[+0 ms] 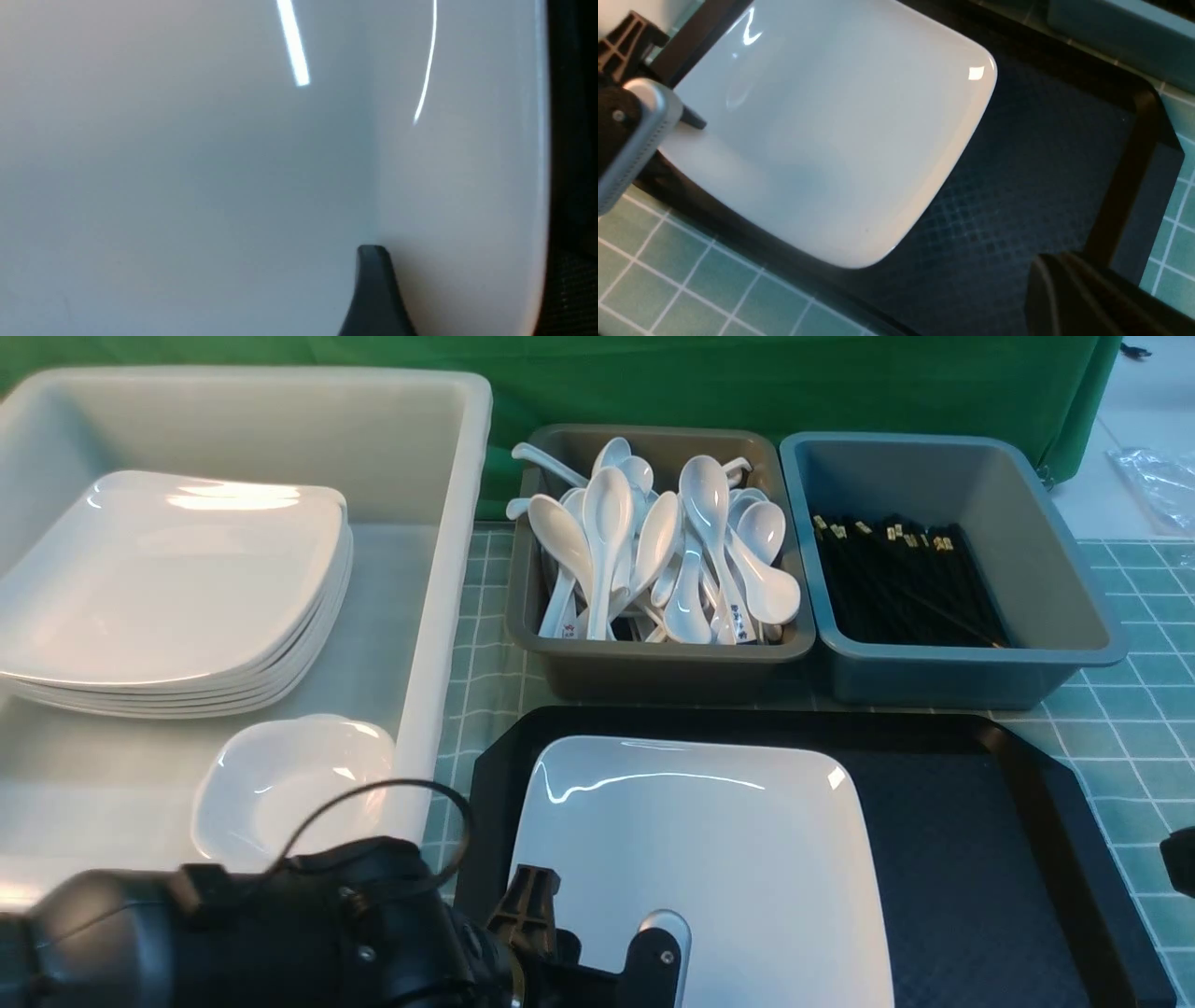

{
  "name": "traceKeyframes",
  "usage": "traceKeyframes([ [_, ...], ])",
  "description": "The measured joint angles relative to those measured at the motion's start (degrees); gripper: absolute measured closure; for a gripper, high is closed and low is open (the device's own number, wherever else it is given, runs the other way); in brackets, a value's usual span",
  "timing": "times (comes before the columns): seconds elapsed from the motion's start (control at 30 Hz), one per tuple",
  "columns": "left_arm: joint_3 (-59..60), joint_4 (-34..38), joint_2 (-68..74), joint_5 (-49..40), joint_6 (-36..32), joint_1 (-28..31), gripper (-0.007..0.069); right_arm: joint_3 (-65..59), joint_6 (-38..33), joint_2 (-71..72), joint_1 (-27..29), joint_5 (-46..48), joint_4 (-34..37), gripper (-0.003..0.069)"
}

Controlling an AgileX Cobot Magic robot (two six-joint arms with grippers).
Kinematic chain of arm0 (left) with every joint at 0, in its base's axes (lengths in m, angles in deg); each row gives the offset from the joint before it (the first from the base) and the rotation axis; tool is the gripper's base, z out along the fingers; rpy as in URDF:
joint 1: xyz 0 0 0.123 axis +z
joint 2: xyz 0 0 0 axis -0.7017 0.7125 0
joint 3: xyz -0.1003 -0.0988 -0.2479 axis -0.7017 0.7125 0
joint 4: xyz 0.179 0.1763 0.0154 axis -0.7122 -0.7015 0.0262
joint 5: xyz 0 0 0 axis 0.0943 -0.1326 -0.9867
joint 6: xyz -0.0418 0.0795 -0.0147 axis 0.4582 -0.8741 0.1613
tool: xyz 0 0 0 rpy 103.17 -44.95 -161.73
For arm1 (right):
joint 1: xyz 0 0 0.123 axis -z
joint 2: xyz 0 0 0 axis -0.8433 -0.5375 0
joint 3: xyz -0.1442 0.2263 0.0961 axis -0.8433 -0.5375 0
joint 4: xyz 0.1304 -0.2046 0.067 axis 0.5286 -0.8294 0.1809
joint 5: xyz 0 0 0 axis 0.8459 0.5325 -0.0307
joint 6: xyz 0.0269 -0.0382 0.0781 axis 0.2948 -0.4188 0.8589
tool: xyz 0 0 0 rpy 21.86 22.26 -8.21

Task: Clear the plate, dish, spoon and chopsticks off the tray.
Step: Use the left arm to grab a plate from the dinner plate

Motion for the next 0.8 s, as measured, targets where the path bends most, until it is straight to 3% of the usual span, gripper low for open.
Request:
traceKeyframes([
  [0.2,-0.5,-2.7,1.5,1.6,0.2,0.0,0.0269,0.0,-0.2,0.0,0.0,1.2,0.0,0.0624],
  [0.37,-0.5,-5.3,2.3,4.0,2.5,-0.2,0.0424,0.0,-0.4,0.0,0.0,1.5,0.0,0.0619],
  [0.57,-0.5,-1.7,-0.6,2.7,3.2,-0.6,0.0443,0.0,-0.5,0.1,0.0,1.5,0.0,0.0605],
  [0.7,-0.5,0.2,-9.7,-0.1,3.7,-4.4,0.0554,1.2,-0.5,0.1,0.0,1.9,0.0,0.0604],
  [0.8,-0.5,1.6,-16.6,-1.4,4.2,-7.7,0.0593,3.0,-0.5,0.1,0.0,1.9,0.0,0.0599],
])
